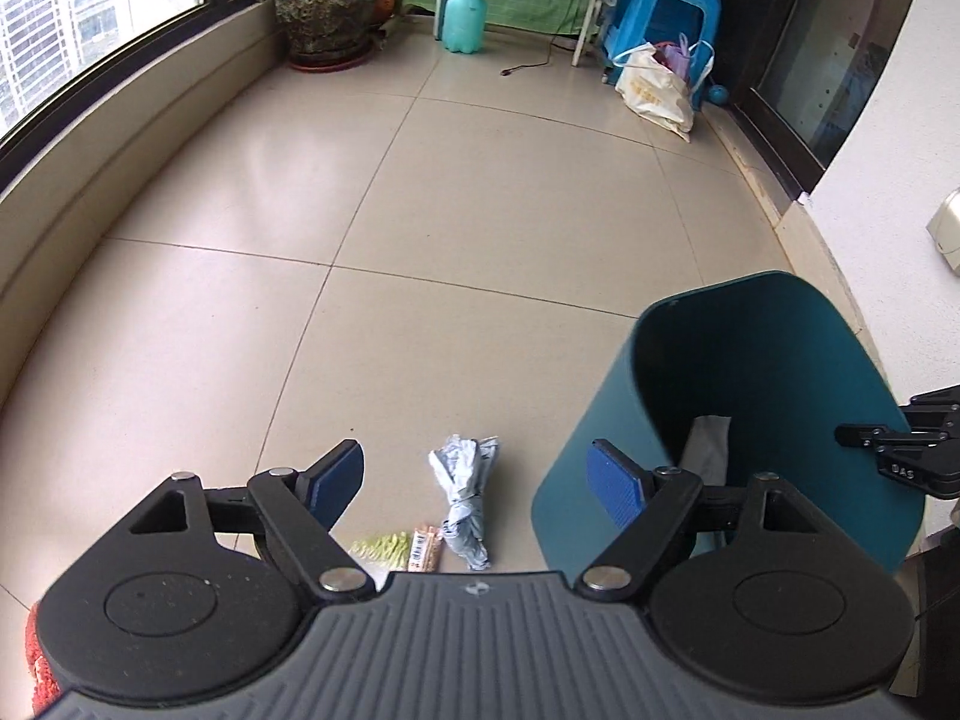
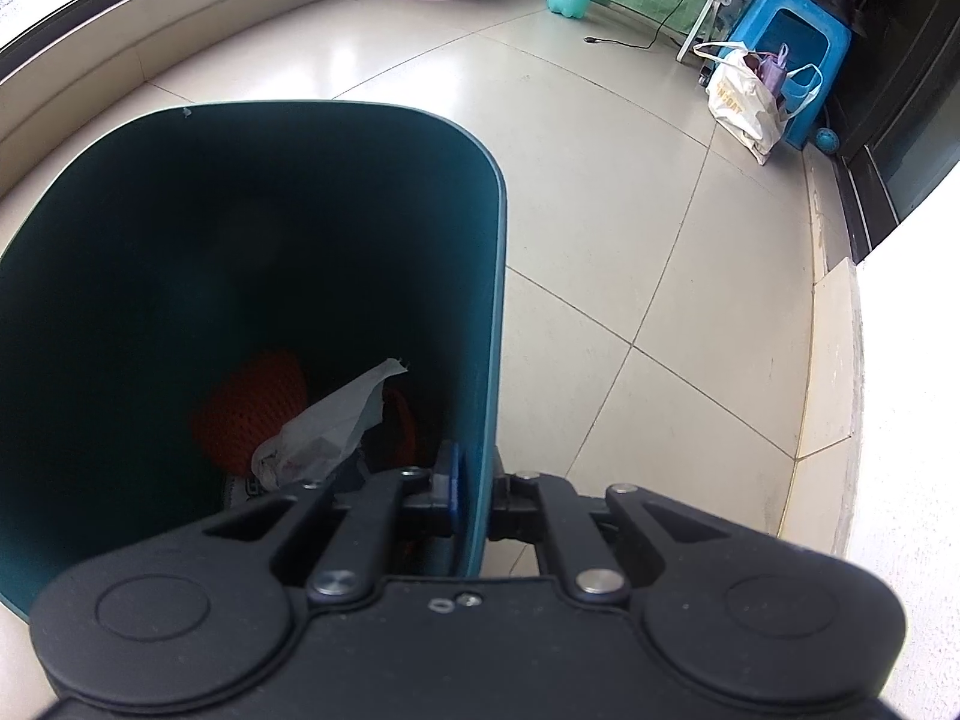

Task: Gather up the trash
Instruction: 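Lower the left tool to the cabbage leaf and close on it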

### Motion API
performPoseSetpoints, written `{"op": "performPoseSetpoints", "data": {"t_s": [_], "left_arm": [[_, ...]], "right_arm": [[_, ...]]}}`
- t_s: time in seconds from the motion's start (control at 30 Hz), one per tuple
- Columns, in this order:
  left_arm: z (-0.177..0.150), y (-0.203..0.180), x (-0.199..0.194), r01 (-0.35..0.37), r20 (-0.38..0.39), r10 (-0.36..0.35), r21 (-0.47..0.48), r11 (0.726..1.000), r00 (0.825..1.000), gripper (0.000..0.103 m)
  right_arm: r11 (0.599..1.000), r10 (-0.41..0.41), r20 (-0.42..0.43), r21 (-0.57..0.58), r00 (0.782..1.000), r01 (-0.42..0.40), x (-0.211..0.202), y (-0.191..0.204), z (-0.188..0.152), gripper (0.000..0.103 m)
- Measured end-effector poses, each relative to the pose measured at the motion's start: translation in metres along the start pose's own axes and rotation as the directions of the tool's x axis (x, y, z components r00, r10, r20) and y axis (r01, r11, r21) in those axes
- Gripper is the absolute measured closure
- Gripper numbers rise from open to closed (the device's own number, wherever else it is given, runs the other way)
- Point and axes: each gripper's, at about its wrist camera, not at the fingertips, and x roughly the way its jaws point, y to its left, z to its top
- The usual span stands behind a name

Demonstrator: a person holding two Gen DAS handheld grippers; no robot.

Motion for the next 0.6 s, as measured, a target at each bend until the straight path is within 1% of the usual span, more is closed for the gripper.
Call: {"op": "performPoseSetpoints", "data": {"t_s": [0.1,0.27,0.3,0.37,0.43,0.53,0.6], "left_arm": [[-0.012,0.02,0.021,-0.024,-0.034,0.024,-0.008,1.0,0.999,0.019],[-0.038,0.055,0.072,-0.034,-0.136,0.02,-0.1,0.994,0.99,0.019],[-0.044,0.063,0.081,-0.032,-0.152,0.013,-0.124,0.992,0.988,0.019],[-0.055,0.078,0.101,-0.003,-0.191,-0.032,-0.185,0.983,0.981,0.019],[-0.067,0.088,0.118,0.005,-0.214,-0.052,-0.216,0.976,0.975,0.019],[-0.082,0.094,0.139,-0.018,-0.232,-0.031,-0.206,0.978,0.972,0.019],[-0.089,0.097,0.153,-0.035,-0.257,-0.017,-0.197,0.98,0.966,0.019]], "right_arm": [[1.0,-0.004,-0.007,-0.002,1.0,0.004,0.001,0.0,0.0,0.096],[1.0,-0.012,-0.017,-0.002,1.0,0.012,0.004,0.0,0.003,0.095],[1.0,-0.012,-0.019,-0.003,1.0,0.012,0.004,0.0,0.003,0.095],[1.0,-0.014,-0.022,-0.008,1.0,0.014,0.004,0.001,0.003,0.095],[1.0,-0.023,-0.021,-0.022,1.0,0.022,0.004,0.004,0.003,0.095],[0.999,-0.032,-0.025,-0.034,0.999,0.031,0.005,0.005,0.003,0.094],[0.999,-0.035,-0.03,-0.036,0.999,0.034,0.006,0.005,0.003,0.094]]}}
